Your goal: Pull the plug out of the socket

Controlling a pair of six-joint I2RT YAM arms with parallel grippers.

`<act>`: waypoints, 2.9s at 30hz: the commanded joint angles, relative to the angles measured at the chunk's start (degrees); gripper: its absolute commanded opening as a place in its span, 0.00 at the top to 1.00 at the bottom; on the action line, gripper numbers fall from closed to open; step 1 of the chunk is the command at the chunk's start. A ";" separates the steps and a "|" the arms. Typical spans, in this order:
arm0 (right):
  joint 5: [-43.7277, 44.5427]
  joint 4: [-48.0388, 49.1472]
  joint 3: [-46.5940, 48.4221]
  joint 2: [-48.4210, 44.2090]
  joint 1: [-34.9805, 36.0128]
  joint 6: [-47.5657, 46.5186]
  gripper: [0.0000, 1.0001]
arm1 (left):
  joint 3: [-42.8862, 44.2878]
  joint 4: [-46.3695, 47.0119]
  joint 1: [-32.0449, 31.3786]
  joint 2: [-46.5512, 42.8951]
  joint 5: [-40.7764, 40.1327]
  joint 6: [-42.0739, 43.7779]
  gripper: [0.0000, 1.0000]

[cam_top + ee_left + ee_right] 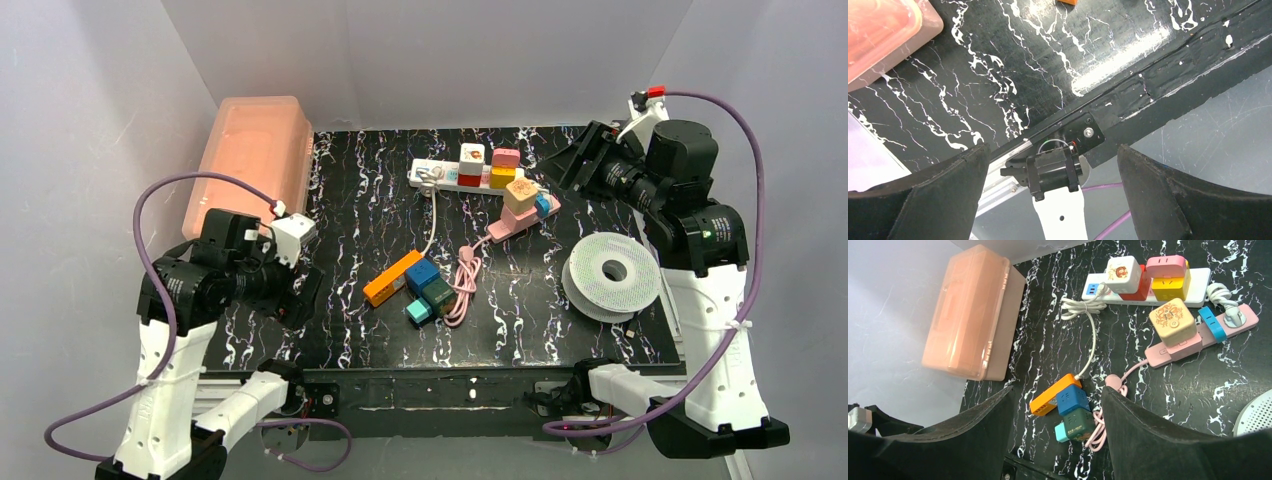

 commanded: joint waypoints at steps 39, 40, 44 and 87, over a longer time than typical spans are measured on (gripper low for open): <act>9.01 -2.50 -2.97 -2.14 -0.19 -2.07 0.28 | -62.35 87.70 18.32 19.75 -3.52 -15.01 0.00; 9.00 -2.67 -2.38 -1.99 -0.14 -2.33 0.28 | -63.78 90.62 18.43 20.92 -3.35 -14.92 0.01; 8.89 -2.80 -0.62 -1.80 -0.17 -3.16 0.28 | -66.69 97.21 18.71 22.72 -2.92 -14.80 0.00; 6.80 1.43 -4.66 -1.03 -0.15 -2.79 0.28 | -69.06 111.74 19.59 32.66 -0.14 -11.92 0.00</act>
